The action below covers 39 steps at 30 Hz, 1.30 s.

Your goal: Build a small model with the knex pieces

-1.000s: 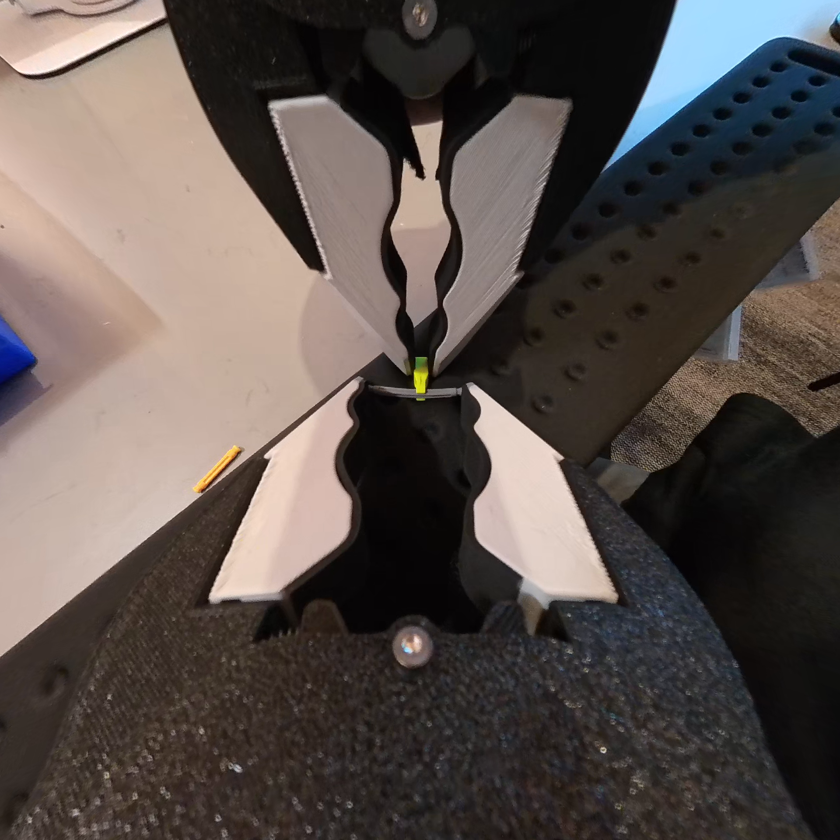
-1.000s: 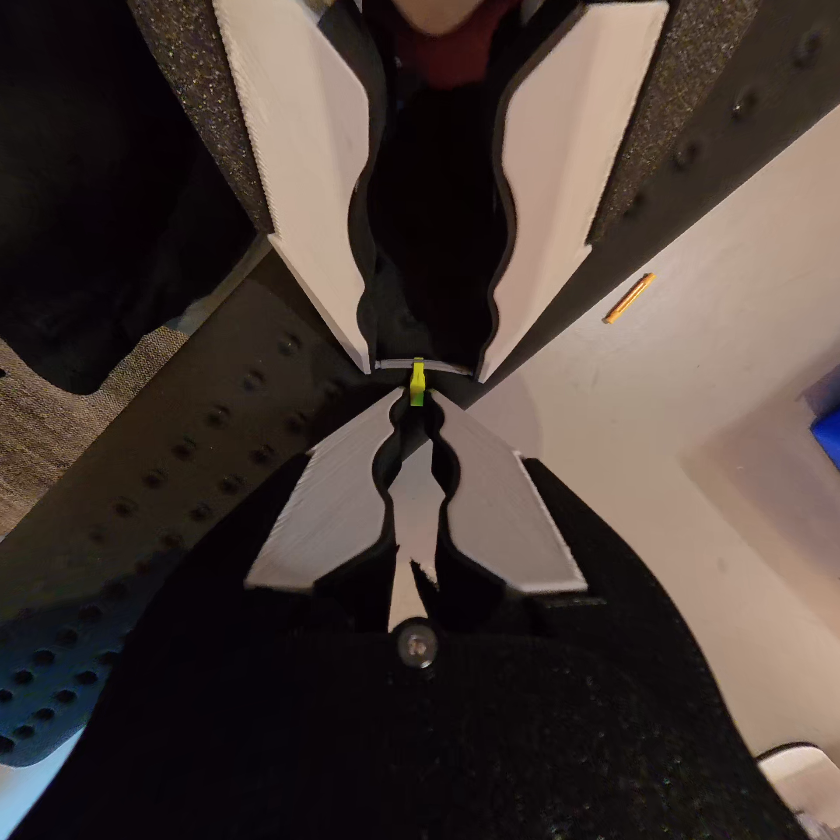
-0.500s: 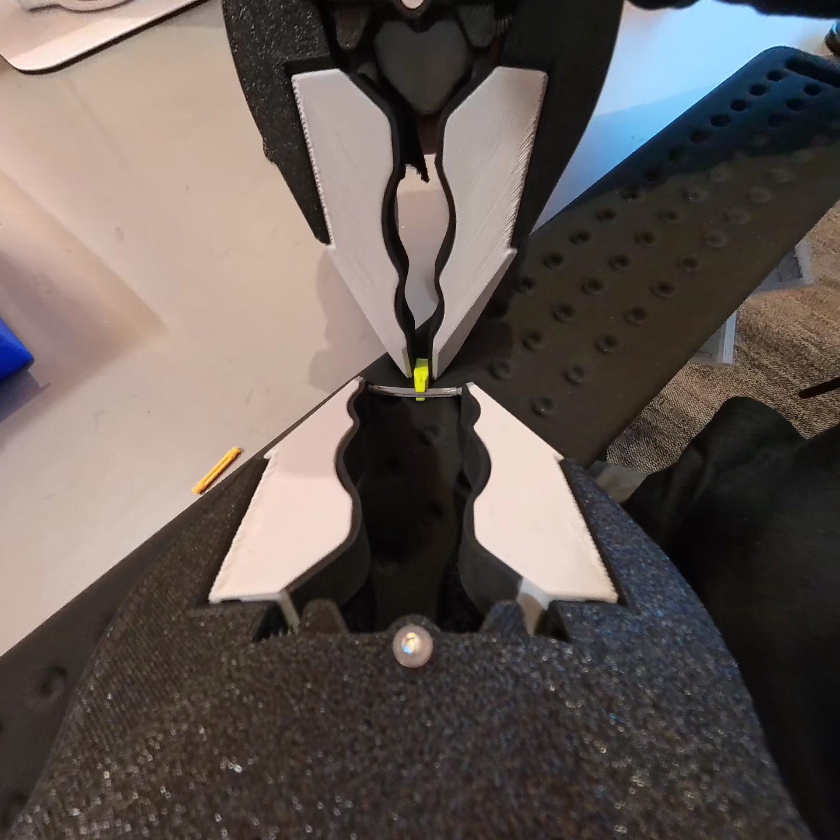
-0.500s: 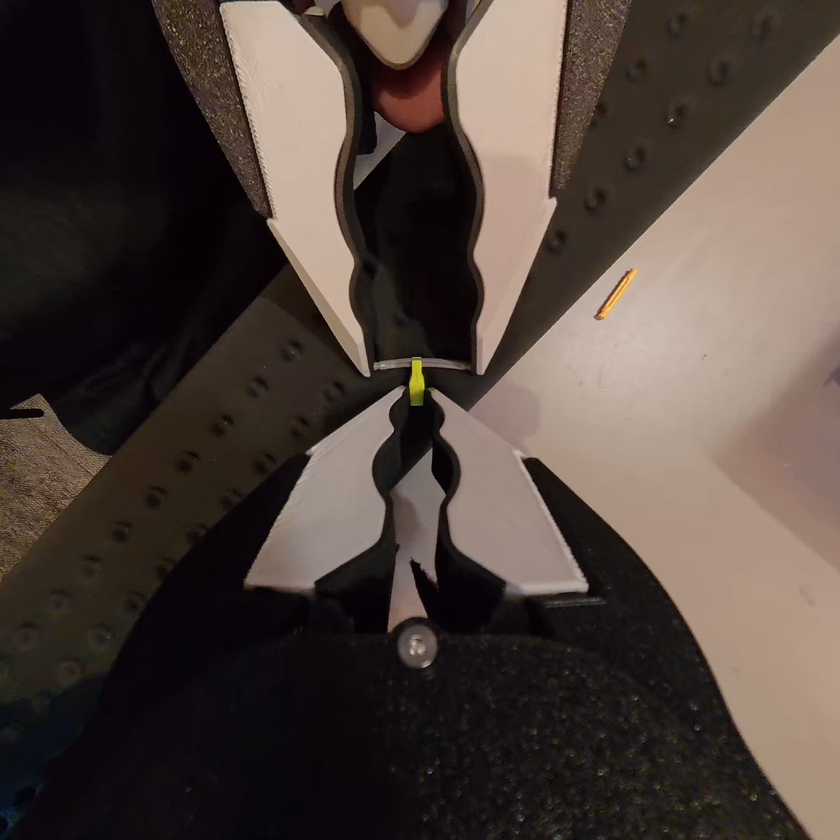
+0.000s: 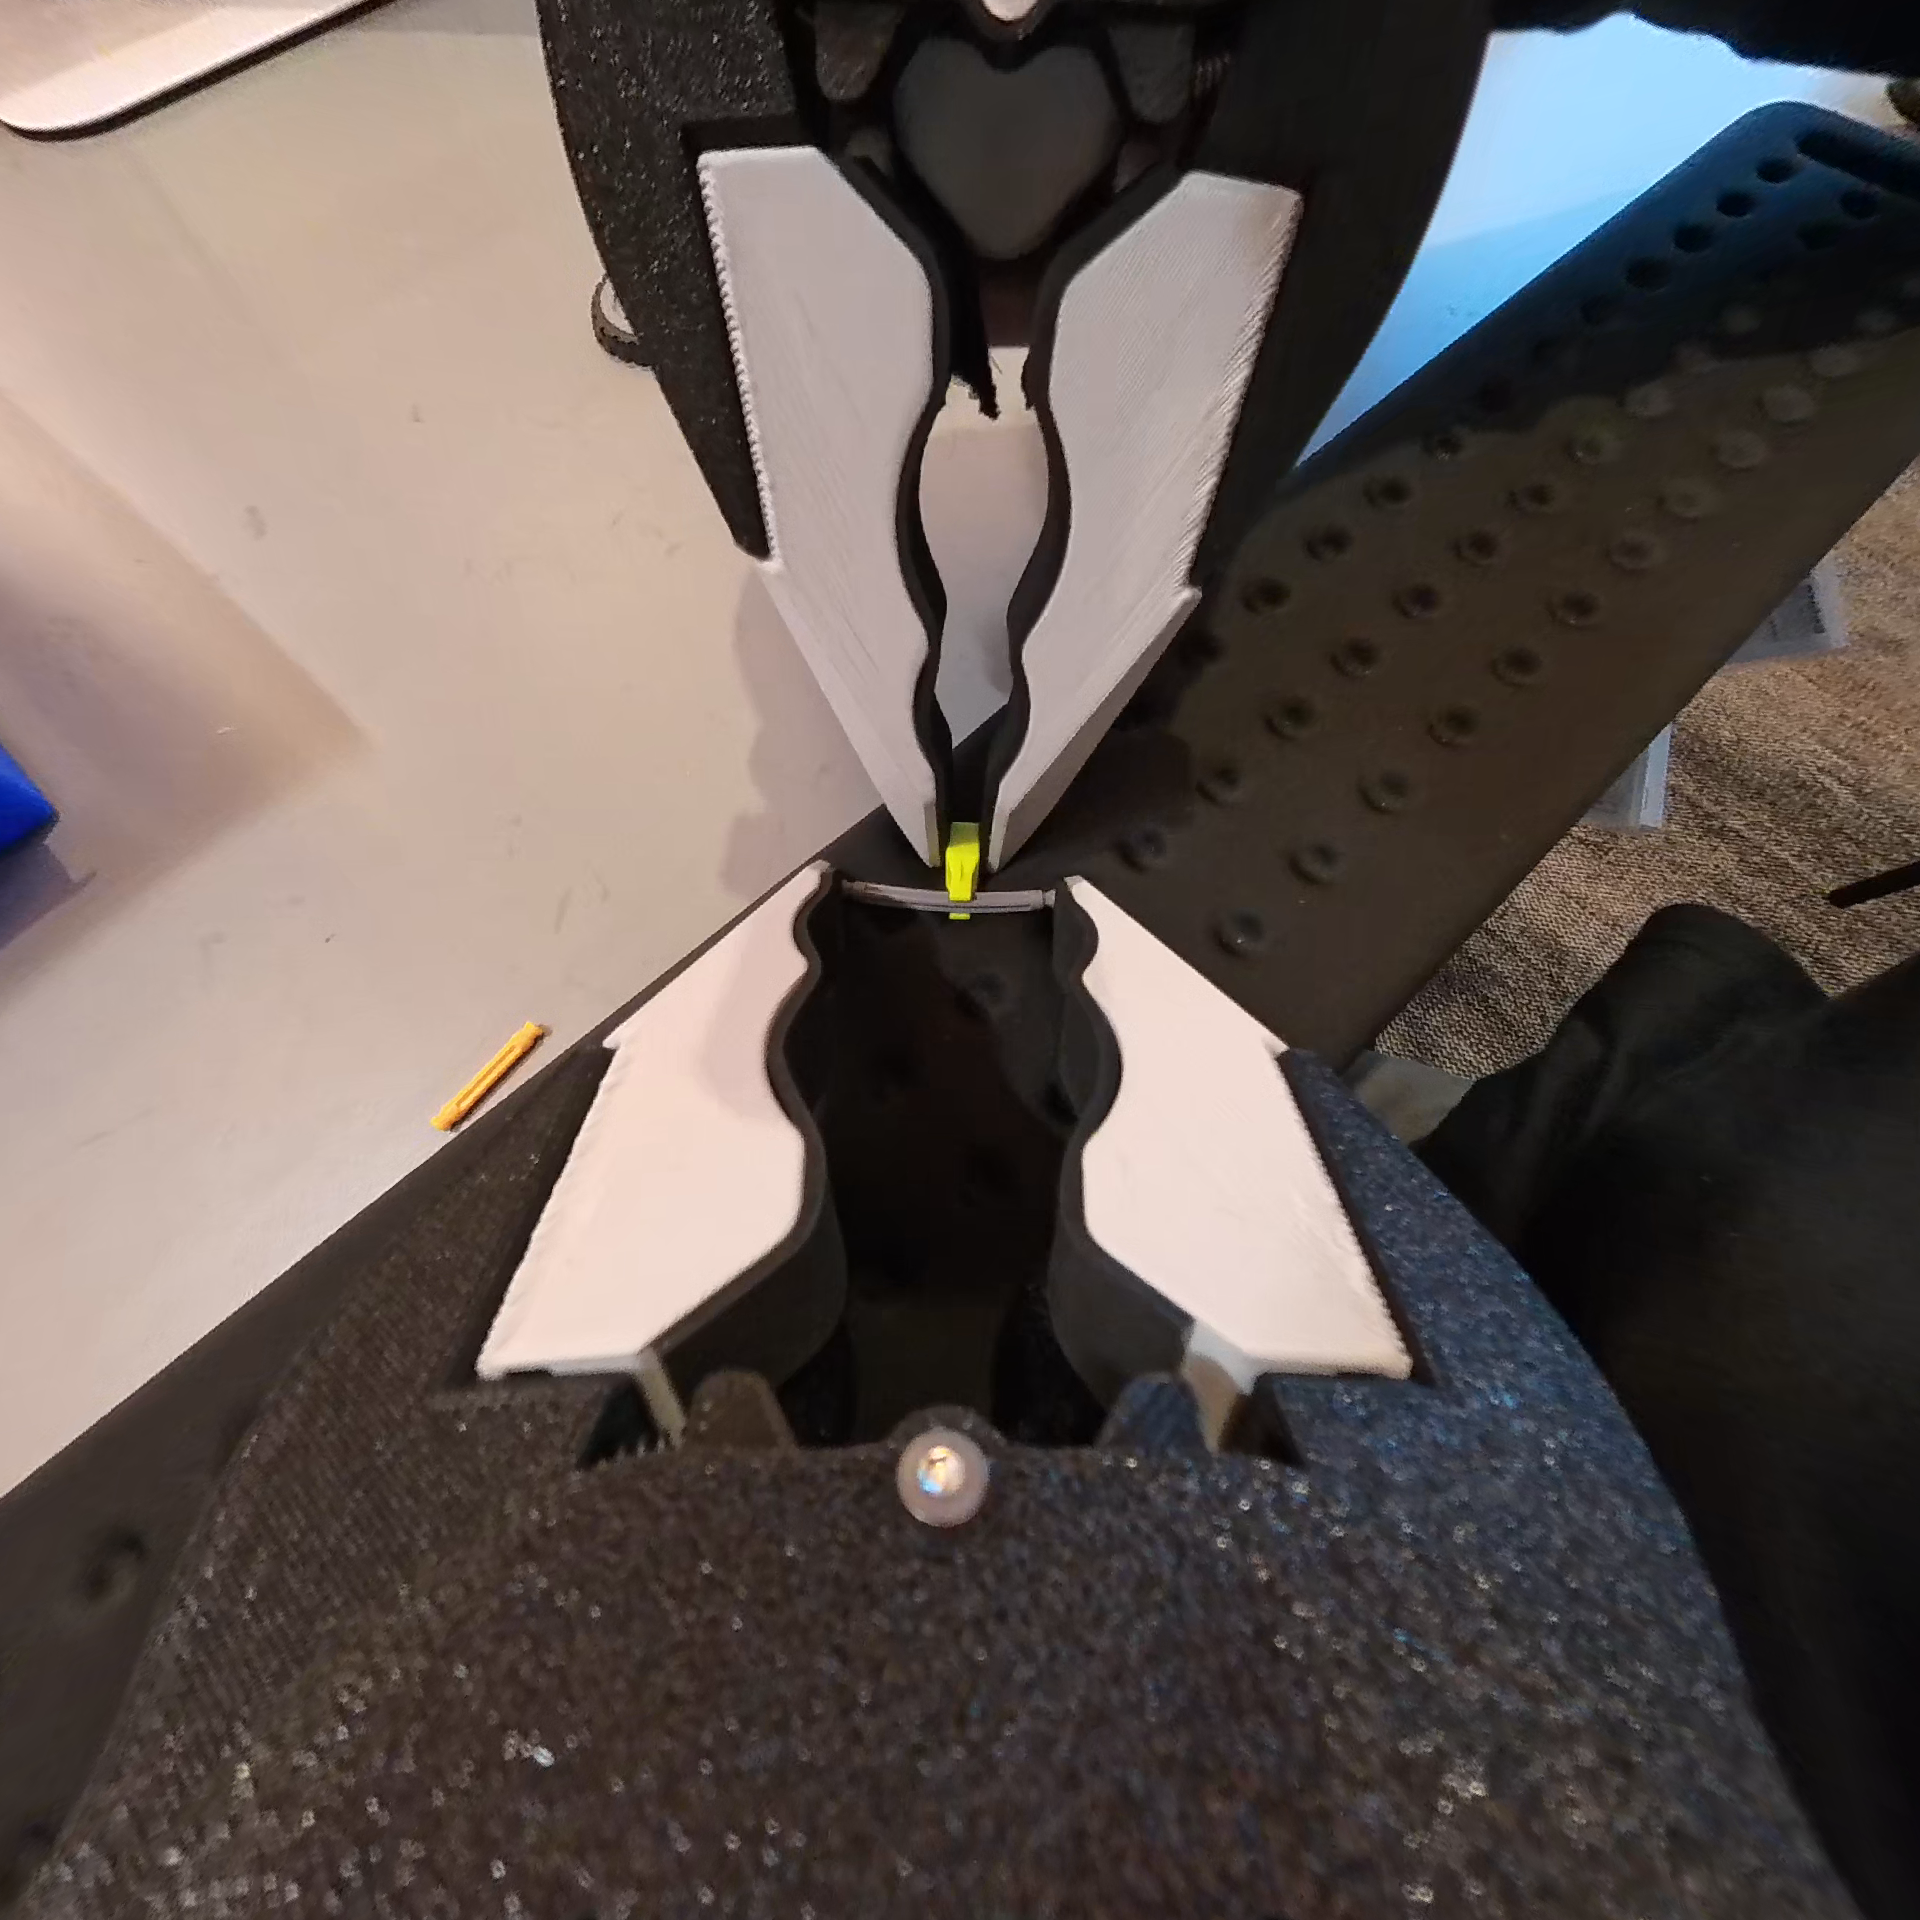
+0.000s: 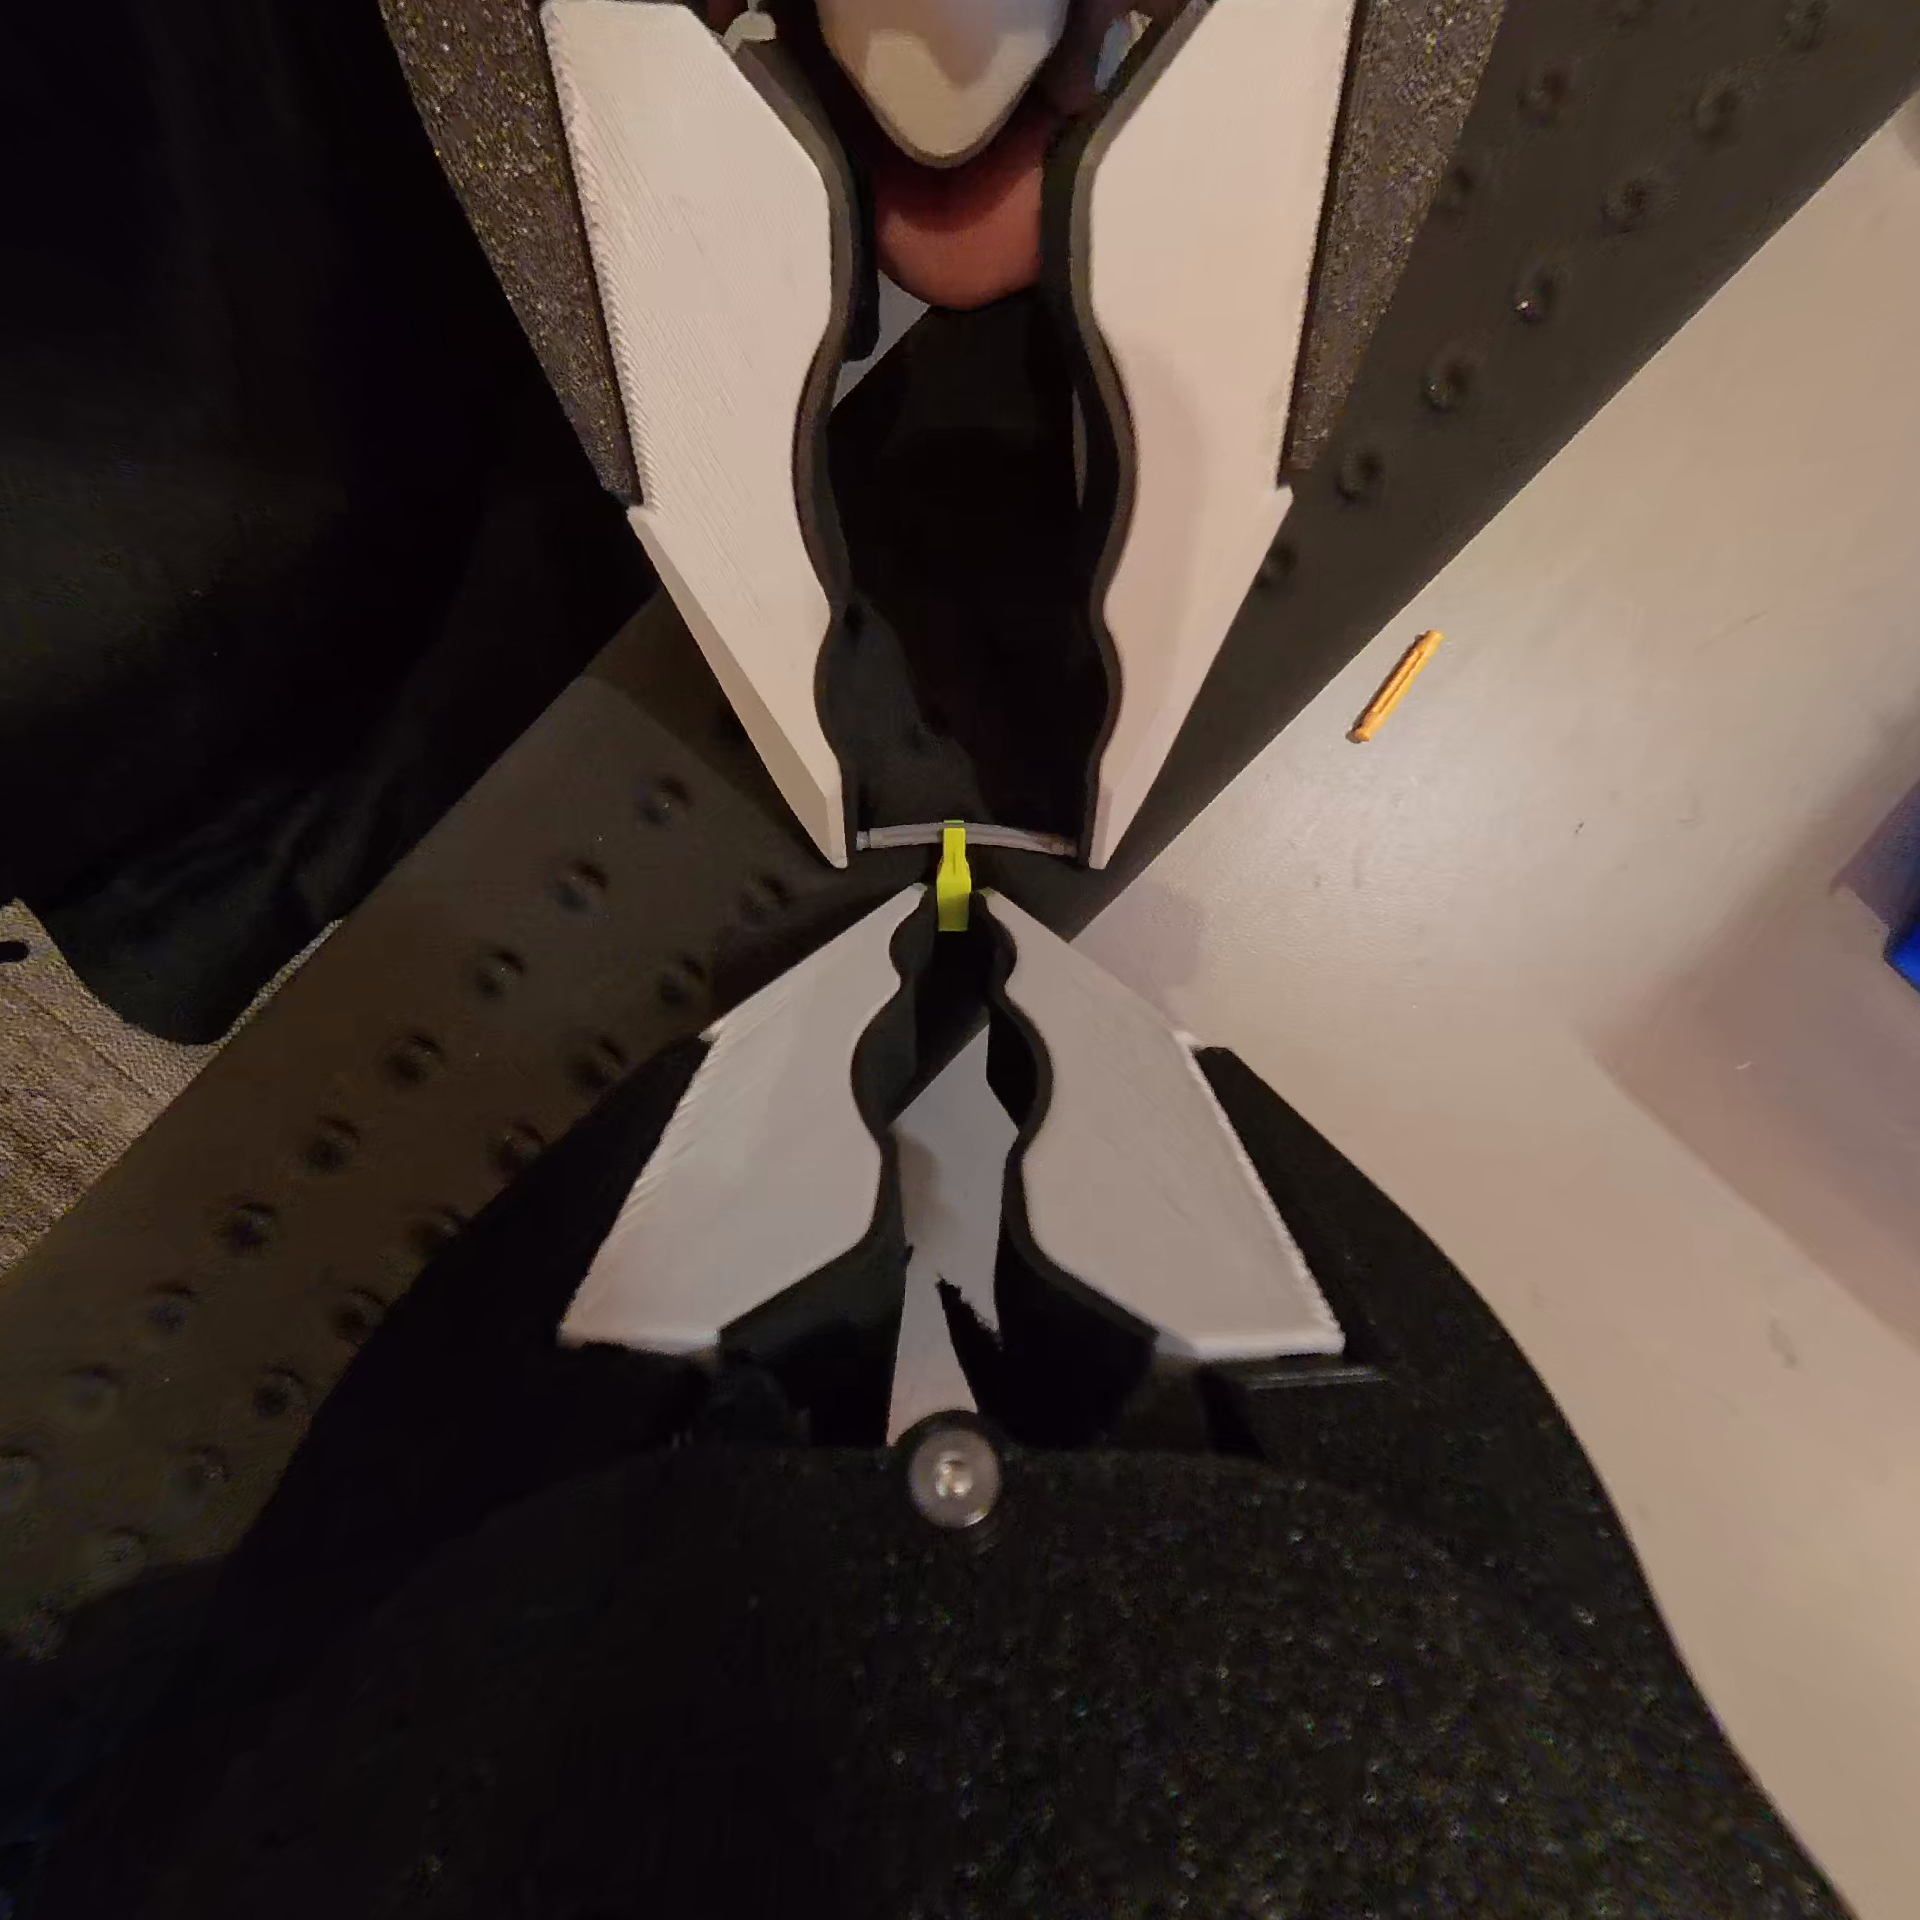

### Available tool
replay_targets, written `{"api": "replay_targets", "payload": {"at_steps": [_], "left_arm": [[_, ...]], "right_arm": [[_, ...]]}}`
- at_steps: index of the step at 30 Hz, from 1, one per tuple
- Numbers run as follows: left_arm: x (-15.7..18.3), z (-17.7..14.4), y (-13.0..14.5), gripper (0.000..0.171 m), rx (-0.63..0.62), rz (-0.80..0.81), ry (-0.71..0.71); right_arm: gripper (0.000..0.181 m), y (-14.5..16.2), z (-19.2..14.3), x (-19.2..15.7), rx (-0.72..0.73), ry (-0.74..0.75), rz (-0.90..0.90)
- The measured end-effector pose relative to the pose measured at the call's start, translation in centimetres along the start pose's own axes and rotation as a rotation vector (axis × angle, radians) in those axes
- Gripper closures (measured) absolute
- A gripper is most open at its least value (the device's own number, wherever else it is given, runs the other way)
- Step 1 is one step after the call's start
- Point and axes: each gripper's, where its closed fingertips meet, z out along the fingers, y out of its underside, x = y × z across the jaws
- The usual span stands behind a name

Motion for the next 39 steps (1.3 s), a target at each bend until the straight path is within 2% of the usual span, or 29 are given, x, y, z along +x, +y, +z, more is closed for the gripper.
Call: {"api": "replay_targets", "payload": {"at_steps": [9,18,21,30,35,39], "left_arm": [[0.0,0.0,0.0,0.132,0.011,0.004,-0.005],[0.0,-0.5,-0.3,0.133,0.071,0.026,-0.033],[0.0,-0.6,-0.3,0.133,0.082,0.035,-0.037],[0.2,-0.8,-0.4,0.13,0.114,0.045,-0.03],[0.2,-0.9,-0.4,0.13,0.129,0.047,-0.032],[0.2,-0.8,-0.4,0.13,0.129,0.047,-0.032]], "right_arm": [[0.181,0.0,0.0,0.0,-0.079,-0.001,-0.053],[0.177,0.3,-0.5,-0.2,-0.186,-0.063,0.031],[0.176,0.2,-0.6,-0.1,-0.123,-0.049,0.088],[0.169,0.2,-1.2,-0.3,0.261,0.025,0.323],[0.178,-0.2,-1.3,0.3,0.392,0.042,0.373],[0.181,-0.3,-1.6,0.4,0.304,0.11,0.312]]}}
